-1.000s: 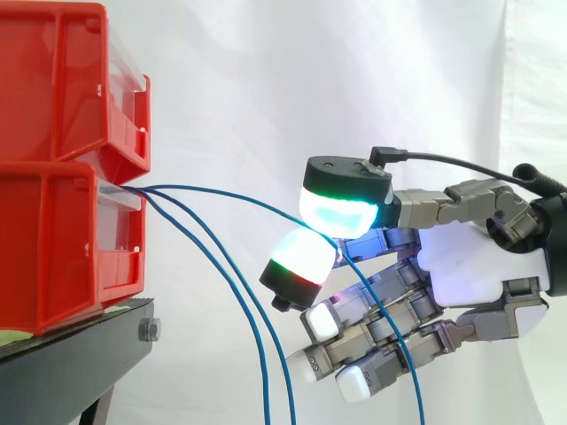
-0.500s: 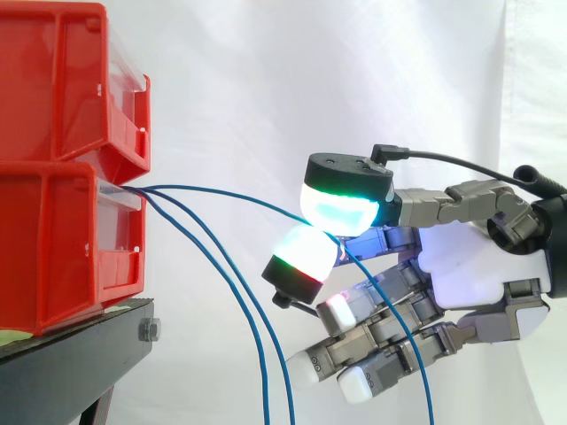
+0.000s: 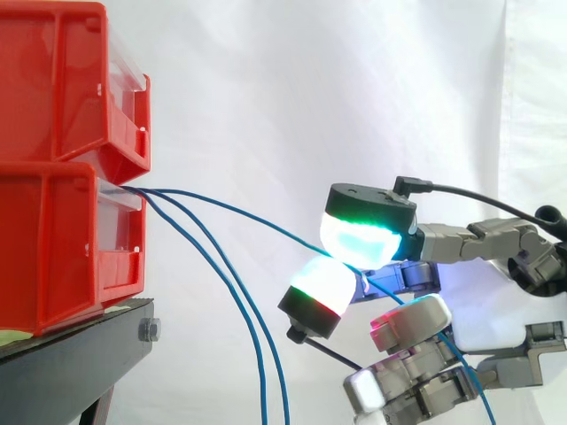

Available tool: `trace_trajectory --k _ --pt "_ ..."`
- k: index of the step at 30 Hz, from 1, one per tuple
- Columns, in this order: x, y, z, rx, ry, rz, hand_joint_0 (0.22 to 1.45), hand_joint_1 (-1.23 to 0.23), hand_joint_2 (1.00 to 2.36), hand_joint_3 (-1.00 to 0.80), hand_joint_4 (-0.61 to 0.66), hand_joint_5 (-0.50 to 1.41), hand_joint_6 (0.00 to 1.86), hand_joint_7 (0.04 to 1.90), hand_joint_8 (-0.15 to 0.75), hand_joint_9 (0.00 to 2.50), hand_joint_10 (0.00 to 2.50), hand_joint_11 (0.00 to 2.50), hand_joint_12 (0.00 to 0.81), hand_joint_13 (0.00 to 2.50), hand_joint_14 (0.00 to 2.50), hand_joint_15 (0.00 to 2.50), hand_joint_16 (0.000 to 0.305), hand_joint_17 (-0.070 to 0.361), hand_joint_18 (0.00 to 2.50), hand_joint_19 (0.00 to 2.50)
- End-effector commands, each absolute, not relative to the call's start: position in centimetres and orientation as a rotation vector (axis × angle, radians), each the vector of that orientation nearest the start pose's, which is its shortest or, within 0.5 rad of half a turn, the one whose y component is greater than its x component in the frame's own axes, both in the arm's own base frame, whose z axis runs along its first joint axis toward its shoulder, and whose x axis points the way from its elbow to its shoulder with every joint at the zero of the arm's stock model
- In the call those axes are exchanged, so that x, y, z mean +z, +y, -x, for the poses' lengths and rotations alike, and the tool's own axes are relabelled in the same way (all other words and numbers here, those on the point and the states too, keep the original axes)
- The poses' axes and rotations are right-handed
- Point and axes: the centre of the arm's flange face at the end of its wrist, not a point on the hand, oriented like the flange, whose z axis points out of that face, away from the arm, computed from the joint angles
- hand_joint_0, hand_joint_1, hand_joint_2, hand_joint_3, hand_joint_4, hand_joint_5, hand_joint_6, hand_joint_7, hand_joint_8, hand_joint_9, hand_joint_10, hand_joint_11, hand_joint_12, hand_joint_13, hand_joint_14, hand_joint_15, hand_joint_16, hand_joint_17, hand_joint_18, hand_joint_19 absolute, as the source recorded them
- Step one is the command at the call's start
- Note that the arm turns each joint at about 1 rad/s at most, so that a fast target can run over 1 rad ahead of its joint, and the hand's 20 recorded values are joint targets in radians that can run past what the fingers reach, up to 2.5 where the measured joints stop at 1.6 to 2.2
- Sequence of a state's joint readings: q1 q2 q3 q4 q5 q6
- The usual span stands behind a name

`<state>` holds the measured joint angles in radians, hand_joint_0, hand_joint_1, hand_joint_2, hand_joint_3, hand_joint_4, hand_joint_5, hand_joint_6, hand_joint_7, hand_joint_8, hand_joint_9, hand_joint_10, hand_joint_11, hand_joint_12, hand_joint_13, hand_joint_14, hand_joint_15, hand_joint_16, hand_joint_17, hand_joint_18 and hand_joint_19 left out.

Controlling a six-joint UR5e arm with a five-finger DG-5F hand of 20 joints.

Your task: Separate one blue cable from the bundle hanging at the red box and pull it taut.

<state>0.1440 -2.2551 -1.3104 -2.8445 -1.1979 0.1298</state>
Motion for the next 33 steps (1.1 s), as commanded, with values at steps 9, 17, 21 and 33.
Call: trace_trajectory --k 9,17,21,33 --pt "21.6 -6.6 -71.9 1.079 1.144 -1.461 0.69 -0.78 1.02 -0.16 -0.17 -0.2 0.91 1.18 0.29 1.35 0.01 1.47 0.372 1.16 0.02 1.28 0.046 0.103 0.99 0.88" --pt "21.2 -6.2 -71.5 1.085 1.22 -1.471 0.69 -0.79 1.02 -0.16 -0.17 -0.19 0.91 1.19 0.293 1.35 0.01 1.51 0.356 1.29 0.01 1.64 0.042 0.094 1.18 1.28" --pt "21.1 -6.3 -71.2 1.062 1.244 -1.474 0.69 -0.79 1.02 -0.15 -0.17 -0.19 0.91 1.18 0.296 1.36 0.01 1.55 0.357 1.29 0.21 1.69 0.039 0.089 1.27 1.47" --pt "21.3 -6.0 -71.4 1.068 1.242 -1.458 0.7 -0.79 1.02 -0.15 -0.16 -0.19 0.91 1.18 0.278 1.3 0.6 1.63 0.349 1.16 1.13 1.55 0.037 0.082 1.37 1.75"
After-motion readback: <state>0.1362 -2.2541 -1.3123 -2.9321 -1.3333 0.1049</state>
